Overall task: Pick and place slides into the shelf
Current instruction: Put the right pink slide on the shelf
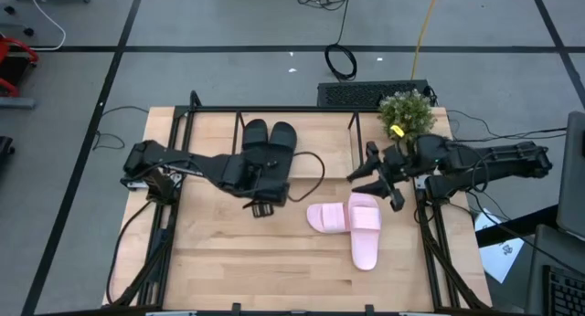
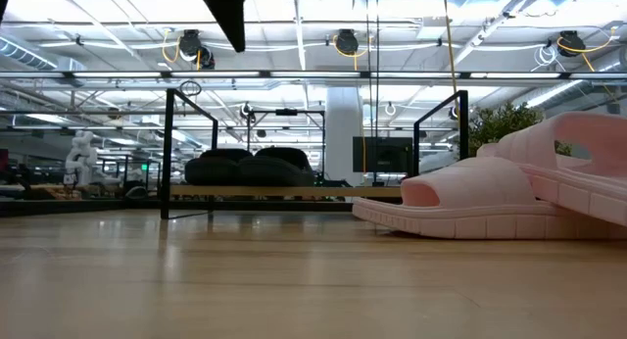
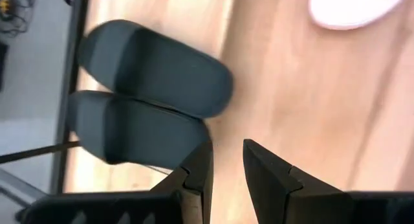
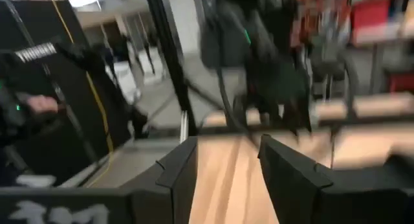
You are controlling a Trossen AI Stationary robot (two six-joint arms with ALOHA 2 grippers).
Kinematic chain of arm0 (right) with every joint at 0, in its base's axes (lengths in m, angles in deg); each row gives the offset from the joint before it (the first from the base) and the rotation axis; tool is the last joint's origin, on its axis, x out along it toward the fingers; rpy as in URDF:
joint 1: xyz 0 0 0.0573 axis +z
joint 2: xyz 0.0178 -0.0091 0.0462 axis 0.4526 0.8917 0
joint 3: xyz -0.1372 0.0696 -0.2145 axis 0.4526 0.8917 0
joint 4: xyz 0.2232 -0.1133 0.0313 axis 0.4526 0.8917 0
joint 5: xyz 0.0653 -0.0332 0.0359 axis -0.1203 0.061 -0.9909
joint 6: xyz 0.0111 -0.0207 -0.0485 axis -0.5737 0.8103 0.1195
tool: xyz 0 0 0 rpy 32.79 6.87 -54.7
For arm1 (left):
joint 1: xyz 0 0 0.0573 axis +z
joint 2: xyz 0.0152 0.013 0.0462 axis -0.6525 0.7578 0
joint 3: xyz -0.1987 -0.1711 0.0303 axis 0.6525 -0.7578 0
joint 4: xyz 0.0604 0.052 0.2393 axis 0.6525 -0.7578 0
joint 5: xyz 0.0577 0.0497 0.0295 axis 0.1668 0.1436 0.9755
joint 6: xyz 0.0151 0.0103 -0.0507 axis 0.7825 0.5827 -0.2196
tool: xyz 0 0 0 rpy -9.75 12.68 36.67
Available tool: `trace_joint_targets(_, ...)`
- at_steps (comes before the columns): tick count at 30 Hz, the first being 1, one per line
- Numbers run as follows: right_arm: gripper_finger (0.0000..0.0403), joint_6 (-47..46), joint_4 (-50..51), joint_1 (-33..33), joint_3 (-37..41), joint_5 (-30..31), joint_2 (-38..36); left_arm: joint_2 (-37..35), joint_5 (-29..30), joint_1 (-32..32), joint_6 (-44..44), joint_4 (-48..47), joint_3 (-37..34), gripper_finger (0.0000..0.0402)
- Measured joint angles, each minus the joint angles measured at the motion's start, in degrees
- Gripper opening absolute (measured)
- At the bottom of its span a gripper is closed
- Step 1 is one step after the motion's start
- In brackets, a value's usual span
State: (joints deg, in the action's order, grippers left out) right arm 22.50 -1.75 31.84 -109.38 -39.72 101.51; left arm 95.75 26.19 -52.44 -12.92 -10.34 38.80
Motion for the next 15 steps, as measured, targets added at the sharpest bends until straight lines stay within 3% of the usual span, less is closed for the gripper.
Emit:
trace_joint_targets(5, 0.0157, -5.81, 7.90, 2.46, -0.01, -0.24, -0.85, 0.00, -0.21, -2.87, -4.51, 2.93, 0.00, 0.0083)
trace_joint_targets(11, 0.0157, -15.38, 15.00, 5.19, 0.01, -6.63, -1.62, 0.00, -0.13, -4.97, -8.74, 9.89, 0.00, 0.0083)
trace_joint_targets(15, 0.0157, -18.27, 22.02, 9.45, 0.01, -7.33, -1.68, 0.00, -0.04, -5.52, -8.76, 13.71, -0.02, 0.0083)
